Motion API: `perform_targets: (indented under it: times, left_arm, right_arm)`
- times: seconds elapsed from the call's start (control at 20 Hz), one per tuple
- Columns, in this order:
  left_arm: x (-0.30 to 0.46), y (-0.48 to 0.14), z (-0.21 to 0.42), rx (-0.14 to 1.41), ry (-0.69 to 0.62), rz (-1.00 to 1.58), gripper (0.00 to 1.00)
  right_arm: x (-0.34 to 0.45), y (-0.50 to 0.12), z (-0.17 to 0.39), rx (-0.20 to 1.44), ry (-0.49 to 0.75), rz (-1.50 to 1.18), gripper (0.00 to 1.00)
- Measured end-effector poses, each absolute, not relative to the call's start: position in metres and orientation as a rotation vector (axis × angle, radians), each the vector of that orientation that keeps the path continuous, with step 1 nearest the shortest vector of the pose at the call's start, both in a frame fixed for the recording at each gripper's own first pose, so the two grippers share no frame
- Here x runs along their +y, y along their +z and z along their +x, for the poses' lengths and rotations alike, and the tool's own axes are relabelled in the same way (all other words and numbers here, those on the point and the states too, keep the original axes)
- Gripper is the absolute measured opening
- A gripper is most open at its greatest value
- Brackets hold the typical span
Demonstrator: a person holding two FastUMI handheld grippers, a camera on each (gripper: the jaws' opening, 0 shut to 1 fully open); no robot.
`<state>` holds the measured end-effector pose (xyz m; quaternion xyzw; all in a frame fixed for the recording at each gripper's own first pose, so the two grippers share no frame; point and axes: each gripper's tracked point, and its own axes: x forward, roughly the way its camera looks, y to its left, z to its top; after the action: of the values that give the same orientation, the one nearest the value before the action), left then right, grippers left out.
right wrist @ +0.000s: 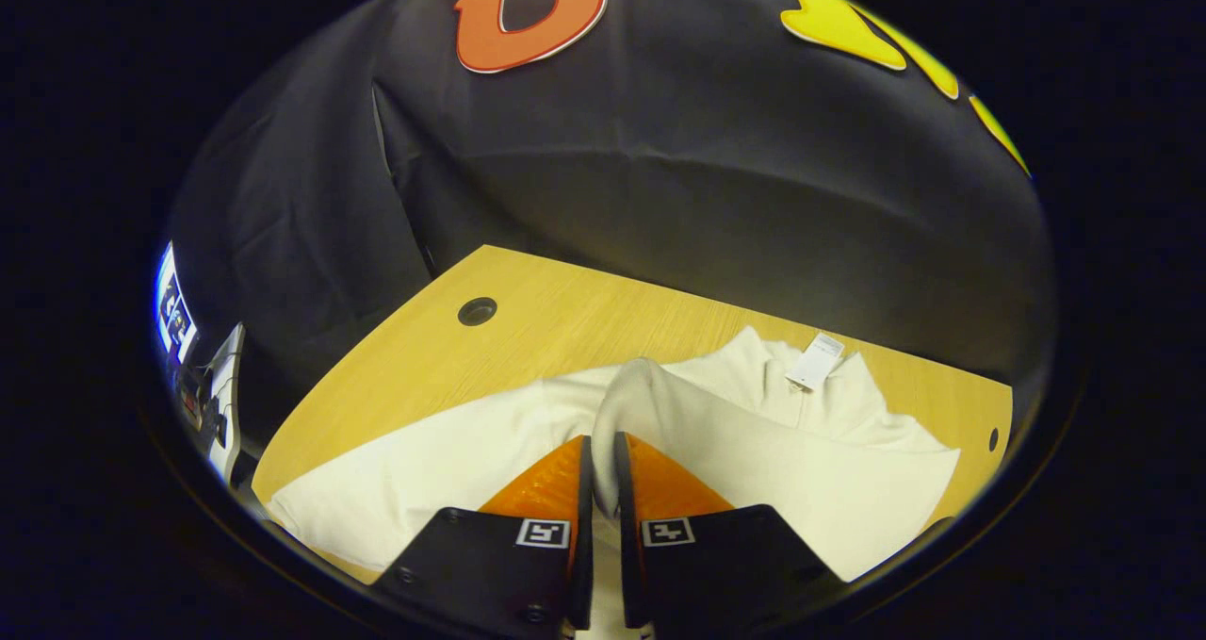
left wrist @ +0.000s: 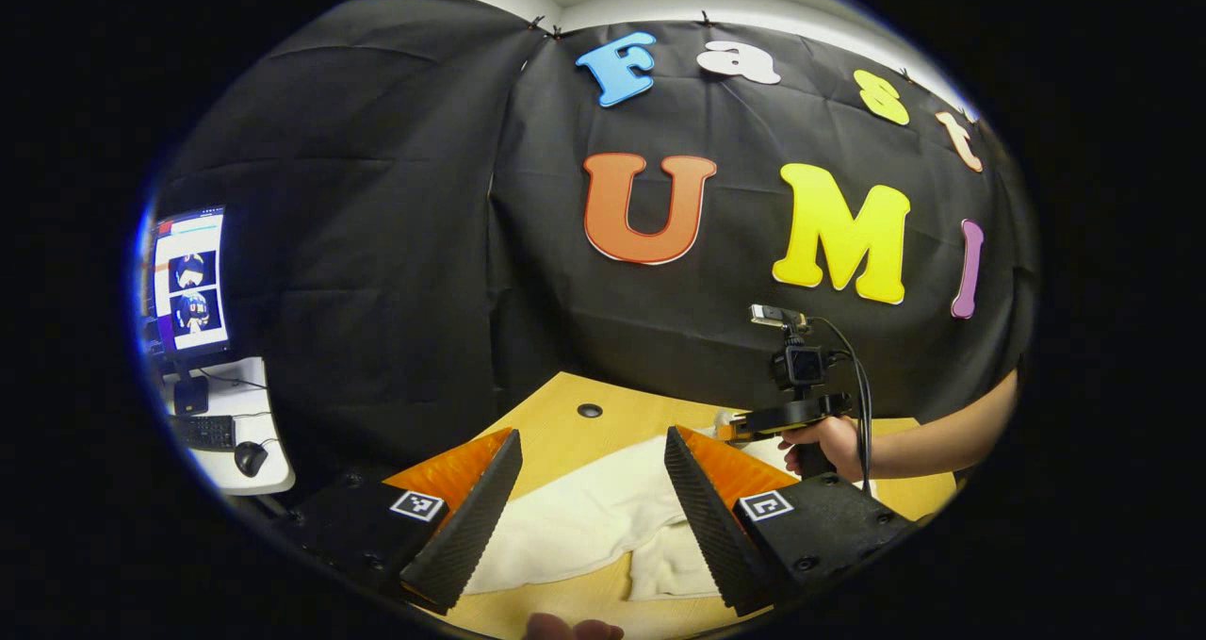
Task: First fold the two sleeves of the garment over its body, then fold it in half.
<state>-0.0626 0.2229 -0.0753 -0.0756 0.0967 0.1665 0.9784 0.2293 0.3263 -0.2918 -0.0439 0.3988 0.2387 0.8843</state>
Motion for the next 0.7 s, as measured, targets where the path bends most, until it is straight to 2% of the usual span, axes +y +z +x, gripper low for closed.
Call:
perform_targets:
  times: [0.15,0.25,0.3,0.35,0.4,0.55,0.65,0.7]
  left_arm:
    - [0.231,-0.082,-0.068,0.212,0.348,-0.155,0.98]
    - [0.234,-0.083,-0.07,0.214,0.351,-0.146,0.98]
    - [0.235,-0.084,-0.071,0.213,0.349,-0.137,0.98]
    - [0.235,-0.084,-0.072,0.209,0.345,-0.121,0.98]
    - [0.235,-0.085,-0.072,0.208,0.337,-0.104,0.98]
    - [0.23,-0.085,-0.074,0.2,0.299,-0.05,0.98]
    - [0.224,-0.083,-0.079,0.194,0.266,-0.037,0.98]
    - [0.221,-0.084,-0.08,0.191,0.253,-0.03,0.98]
  right_arm:
    - [0.33,-0.295,0.226,0.827,0.507,-0.088,0.28]
    - [0.331,-0.291,0.222,0.818,0.518,-0.086,0.46]
    - [0.331,-0.287,0.217,0.816,0.525,-0.077,0.42]
    - [0.329,-0.282,0.214,0.806,0.528,-0.073,0.5]
    - [0.322,-0.275,0.21,0.788,0.529,-0.071,0.64]
    - [0.306,-0.243,0.192,0.73,0.536,-0.037,0.68]
    - [0.288,-0.216,0.179,0.671,0.527,-0.015,0.8]
    - [0.275,-0.202,0.173,0.633,0.513,-0.022,0.8]
